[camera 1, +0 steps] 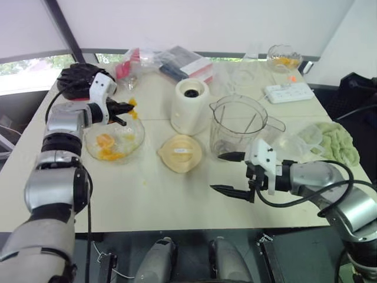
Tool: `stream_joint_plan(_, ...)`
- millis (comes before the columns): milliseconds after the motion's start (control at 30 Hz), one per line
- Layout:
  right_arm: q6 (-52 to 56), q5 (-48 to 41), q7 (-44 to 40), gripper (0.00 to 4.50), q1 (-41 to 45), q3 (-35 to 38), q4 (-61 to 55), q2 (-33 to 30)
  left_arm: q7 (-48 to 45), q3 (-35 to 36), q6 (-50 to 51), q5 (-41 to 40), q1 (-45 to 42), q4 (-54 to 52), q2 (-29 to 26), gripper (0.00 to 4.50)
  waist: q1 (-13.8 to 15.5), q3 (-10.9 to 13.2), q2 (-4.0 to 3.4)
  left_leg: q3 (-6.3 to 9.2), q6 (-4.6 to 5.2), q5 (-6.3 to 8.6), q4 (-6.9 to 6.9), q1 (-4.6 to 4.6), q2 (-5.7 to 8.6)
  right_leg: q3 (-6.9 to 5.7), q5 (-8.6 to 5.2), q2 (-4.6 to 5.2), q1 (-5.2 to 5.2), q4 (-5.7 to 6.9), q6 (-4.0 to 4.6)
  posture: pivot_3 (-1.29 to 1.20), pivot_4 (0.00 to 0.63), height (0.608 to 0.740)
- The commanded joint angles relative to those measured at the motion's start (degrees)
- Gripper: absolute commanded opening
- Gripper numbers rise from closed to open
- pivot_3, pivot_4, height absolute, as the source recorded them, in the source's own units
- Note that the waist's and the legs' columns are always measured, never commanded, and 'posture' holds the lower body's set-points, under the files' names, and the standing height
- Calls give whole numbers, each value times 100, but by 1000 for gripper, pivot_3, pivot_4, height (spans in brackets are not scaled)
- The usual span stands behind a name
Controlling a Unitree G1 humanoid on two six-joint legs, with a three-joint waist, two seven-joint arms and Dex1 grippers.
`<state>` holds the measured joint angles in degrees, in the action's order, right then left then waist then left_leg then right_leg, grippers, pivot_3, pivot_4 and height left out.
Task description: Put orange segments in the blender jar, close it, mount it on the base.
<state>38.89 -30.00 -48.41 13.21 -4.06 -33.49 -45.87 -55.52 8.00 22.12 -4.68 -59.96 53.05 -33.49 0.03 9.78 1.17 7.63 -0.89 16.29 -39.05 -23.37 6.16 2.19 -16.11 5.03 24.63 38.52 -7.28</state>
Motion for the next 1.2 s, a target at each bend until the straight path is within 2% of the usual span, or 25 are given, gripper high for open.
stream_joint_plan(33,-58,0,125,4500,-111,108,-167,77,18,372,886,-678,214,-1413,-88,32,-30,0,0,0,0,0,0,0,-1,0,0,1,0,0,0,0,150,740)
stream_joint_plan(200,-72,38,392,4500,-407,142,-331,184,149,422,1712,-1155,245,-2476,-108,32,-45,0,0,4,-1,0,-2,-1,1,0,0,2,-2,-1,0,0,150,740)
stream_joint_plan(367,-49,94,771,4500,-770,237,-591,320,-58,137,1807,-1381,-751,-2471,100,32,-26,1,2,6,-2,-1,-3,-1,1,-1,0,0,-3,-1,0,0,150,740)
stream_joint_plan(533,-30,157,1136,4500,-1072,393,-831,375,-525,-246,1176,-1282,-2037,-1459,708,32,67,-1,-1,0,-1,0,-6,-1,9,-3,1,-1,-7,-7,-2,0,150,740)
stream_joint_plan(667,-3,190,1370,4500,-1298,503,-1016,424,-900,-425,459,-1175,-2690,-547,1281,32,65,-1,-1,-1,-1,-1,-7,-1,9,-3,1,-2,-9,-8,-3,0,150,740)
stream_joint_plan(767,42,244,1649,4500,-1633,626,-1257,488,-1150,-639,-137,-1045,-3098,267,2036,32,74,0,-1,-1,-1,0,-6,-1,8,-3,1,-5,-8,-9,-3,0,150,740)
stream_joint_plan(967,163,321,2105,4500,-2308,907,-1772,601,-1610,-957,-950,-619,-3119,1249,2839,32,21,0,-1,-9,5,3,-3,-1,9,2,2,-5,-7,-12,-4,0,150,740)
stream_joint_plan(1167,391,267,2484,4500,-3039,1272,-2394,744,-1407,-1195,-1592,-56,-2855,1834,3112,32,30,-2,-7,-10,6,3,-4,2,3,4,2,-12,-6,-8,-4,0,150,740)
stream_joint_plan(1200,437,253,2548,4500,-3168,1326,-2501,782,-1296,-1208,-1668,24,-2793,1890,3131,264,39,-2,-7,-10,6,3,-5,2,4,5,2,-12,-7,-7,-4,0,150,740)
